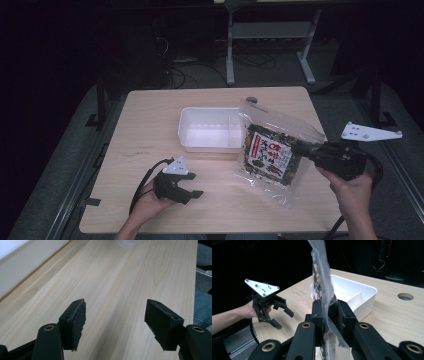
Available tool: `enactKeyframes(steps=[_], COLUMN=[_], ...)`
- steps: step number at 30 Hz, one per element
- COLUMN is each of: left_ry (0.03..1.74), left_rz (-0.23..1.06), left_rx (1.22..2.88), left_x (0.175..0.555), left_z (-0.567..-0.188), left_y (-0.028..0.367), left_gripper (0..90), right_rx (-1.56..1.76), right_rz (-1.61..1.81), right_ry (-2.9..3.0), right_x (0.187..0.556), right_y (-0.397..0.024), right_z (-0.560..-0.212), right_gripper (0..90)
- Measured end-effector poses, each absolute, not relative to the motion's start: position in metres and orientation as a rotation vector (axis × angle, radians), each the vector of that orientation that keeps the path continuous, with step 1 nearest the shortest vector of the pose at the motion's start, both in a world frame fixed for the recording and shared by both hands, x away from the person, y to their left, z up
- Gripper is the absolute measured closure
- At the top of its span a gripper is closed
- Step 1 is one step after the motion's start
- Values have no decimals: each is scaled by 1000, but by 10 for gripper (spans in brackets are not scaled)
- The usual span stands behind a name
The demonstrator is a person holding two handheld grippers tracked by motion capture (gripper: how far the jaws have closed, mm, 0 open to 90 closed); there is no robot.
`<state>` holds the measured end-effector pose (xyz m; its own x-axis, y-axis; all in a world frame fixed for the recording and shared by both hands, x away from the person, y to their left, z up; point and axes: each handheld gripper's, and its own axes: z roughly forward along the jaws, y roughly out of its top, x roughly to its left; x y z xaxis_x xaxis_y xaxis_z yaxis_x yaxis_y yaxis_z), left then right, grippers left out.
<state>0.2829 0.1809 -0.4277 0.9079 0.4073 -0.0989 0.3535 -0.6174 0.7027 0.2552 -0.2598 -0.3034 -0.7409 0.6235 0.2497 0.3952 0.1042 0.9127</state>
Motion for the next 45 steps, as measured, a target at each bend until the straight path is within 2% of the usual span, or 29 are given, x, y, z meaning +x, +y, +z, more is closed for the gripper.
enactKeyframes(steps=[35,45], left_ry=[638,645], left_rz=[103,114], left_rx=[2280,2279], left_x=[280,281], left_z=[-437,-437], left_y=[220,224], left_gripper=[280,277], right_rx=[894,919], right_rz=[1690,1683], right_ry=[2133,2085], right_x=[319,343], right_y=[-181,-160], right_z=[-257,-257], right_gripper=[776,776])
